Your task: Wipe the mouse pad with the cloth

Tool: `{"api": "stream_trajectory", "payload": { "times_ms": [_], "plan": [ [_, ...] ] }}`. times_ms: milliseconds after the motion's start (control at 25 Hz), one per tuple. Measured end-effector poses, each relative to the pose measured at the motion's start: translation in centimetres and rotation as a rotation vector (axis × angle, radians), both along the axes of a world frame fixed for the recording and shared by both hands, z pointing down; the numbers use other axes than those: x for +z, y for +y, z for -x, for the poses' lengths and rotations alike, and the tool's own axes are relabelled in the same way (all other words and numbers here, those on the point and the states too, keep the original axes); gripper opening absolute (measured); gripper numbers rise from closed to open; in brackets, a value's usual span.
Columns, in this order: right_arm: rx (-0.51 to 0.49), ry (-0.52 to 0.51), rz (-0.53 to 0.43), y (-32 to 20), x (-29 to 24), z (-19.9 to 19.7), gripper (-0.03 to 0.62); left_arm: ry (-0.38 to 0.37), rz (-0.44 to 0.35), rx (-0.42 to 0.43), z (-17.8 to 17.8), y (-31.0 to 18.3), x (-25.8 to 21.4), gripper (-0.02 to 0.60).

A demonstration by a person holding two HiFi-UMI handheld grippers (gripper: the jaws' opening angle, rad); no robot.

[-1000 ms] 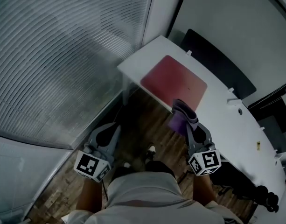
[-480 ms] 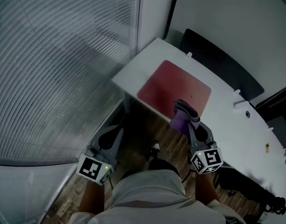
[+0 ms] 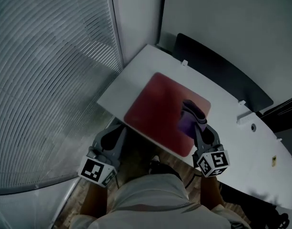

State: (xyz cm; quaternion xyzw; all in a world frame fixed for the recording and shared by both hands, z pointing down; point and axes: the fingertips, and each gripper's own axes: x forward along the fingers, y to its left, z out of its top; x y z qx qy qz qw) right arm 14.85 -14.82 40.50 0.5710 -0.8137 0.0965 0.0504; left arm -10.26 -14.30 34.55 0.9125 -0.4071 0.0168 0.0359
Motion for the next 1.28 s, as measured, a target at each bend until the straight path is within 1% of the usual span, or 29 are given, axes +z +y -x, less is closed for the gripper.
{"api": "stream_trajectory", "payload": {
  "times_ms": [200, 320, 360, 480, 560, 680, 760, 840, 920, 1040, 1160, 1200, 1280],
  "plan": [
    [0.042, -0.051, 0.061, -4.7, 2.8, -5.4, 0.044, -0.042, 0.029, 0.022, -5.2, -5.6, 0.9, 0.002],
    [0.073, -0.088, 0.097, -6.1, 4.5, -7.4, 0.044, -0.067, 0.054, 0.073, -7.6, -7.7, 2.2, 0.002],
    [0.084, -0.100, 0.113, -6.2, 5.2, -7.8, 0.044, -0.077, 0.066, 0.094, -8.3, -8.4, 2.7, 0.002],
    [0.118, -0.115, 0.166, -6.5, 7.0, -8.4, 0.044, -0.073, 0.088, 0.155, -10.1, -10.8, 3.6, 0.002],
    [0.129, -0.112, 0.201, -7.2, 7.8, -8.6, 0.044, -0.057, 0.098, 0.182, -10.9, -12.6, 3.9, 0.002],
    [0.150, -0.086, 0.259, -8.8, 9.1, -8.3, 0.044, -0.035, 0.128, 0.219, -11.2, -15.3, 5.7, 0.002],
    [0.188, -0.066, 0.289, -9.7, 9.8, -7.5, 0.044, -0.015, 0.152, 0.264, -10.8, -17.1, 7.4, 0.002],
    [0.209, -0.065, 0.307, -11.1, 10.5, -5.9, 0.044, -0.004, 0.170, 0.288, -9.8, -19.1, 8.7, 0.002],
    [0.202, -0.074, 0.316, -13.6, 11.4, -3.5, 0.044, -0.020, 0.169, 0.291, -8.2, -21.5, 9.6, 0.002],
    [0.154, -0.092, 0.319, -19.1, 13.0, 0.5, 0.044, -0.061, 0.164, 0.290, -6.0, -24.5, 10.3, 0.002],
    [0.092, -0.159, 0.362, -24.7, 15.2, 5.0, 0.044, -0.066, 0.185, 0.305, -4.1, -26.0, 10.5, 0.002],
    [0.070, -0.195, 0.380, -26.4, 15.9, 6.5, 0.044, -0.064, 0.197, 0.308, -3.7, -26.3, 10.6, 0.002],
    [0.033, -0.299, 0.412, -29.8, 16.6, 9.0, 0.044, -0.061, 0.219, 0.310, -3.1, -26.9, 10.7, 0.002]
  ]
}}
